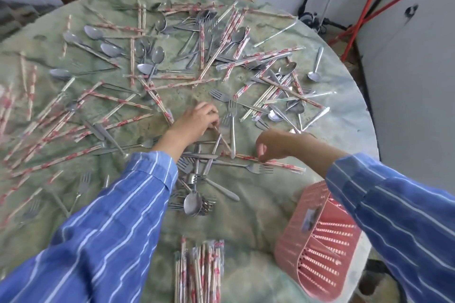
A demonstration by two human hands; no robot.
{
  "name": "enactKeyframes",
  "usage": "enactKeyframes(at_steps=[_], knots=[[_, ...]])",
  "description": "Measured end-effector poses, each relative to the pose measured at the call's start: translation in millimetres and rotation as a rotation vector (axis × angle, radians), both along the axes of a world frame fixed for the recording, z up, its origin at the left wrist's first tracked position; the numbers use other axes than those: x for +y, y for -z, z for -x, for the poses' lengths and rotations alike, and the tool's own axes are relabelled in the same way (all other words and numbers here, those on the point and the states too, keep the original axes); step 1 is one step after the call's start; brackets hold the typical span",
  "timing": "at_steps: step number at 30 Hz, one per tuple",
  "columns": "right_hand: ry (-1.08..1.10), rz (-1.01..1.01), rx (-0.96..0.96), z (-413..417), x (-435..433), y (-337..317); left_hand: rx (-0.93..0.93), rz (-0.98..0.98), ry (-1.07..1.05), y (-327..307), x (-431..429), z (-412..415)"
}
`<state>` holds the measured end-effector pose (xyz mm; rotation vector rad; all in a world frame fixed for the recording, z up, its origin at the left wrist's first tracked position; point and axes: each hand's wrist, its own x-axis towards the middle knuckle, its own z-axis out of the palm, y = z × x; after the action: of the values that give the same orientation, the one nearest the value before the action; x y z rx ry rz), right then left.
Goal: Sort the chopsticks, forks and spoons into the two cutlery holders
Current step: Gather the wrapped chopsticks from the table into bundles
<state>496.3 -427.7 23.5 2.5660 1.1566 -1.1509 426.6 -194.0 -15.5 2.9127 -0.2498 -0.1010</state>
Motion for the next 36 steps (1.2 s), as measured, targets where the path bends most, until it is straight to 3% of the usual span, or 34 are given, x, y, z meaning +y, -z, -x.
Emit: enactKeyframes(at_steps=[4,10,16,21,25,30,33,36], knots=[[0.015,-0.012,-0.013,-3.0,-2.0,-3.2,0.046,-0.123,0.004,-12.2,13.0,1.8],[0.041,-0.006,-0.085,-3.7,-6.8,-10.4,0.089,-0.173,-0.158,-30.1,30.3,21.8],[-0.027,0.051,-0.186,3.4,-0.7,-23.1,-0.075,-0.271,-0.3,-32.0,40.4,49.8],[-0.093,0.175,-0.446,14.1,8.9,-40.9,-0.118,-0.377,-0.537,-34.8,55.2,78.8],[0.023,0.257,-0.766,32.5,24.6,-58.5,-0.146,-0.035,-0.751,-30.9,63.8,110.0],[0.116,0.373,-0.751,76.3,36.7,-75.7,-0.21,0.412,-0.807,-32.9,51.6,162.5],[0.216,0.158,-0.684,113.8,46.9,-78.0,-0.236,0.546,-0.85,-33.8,53.7,196.8],[0.358,-0.129,-0.459,163.5,72.0,-75.6,-0.208,0.659,-0.894,-32.3,67.5,236.7]])
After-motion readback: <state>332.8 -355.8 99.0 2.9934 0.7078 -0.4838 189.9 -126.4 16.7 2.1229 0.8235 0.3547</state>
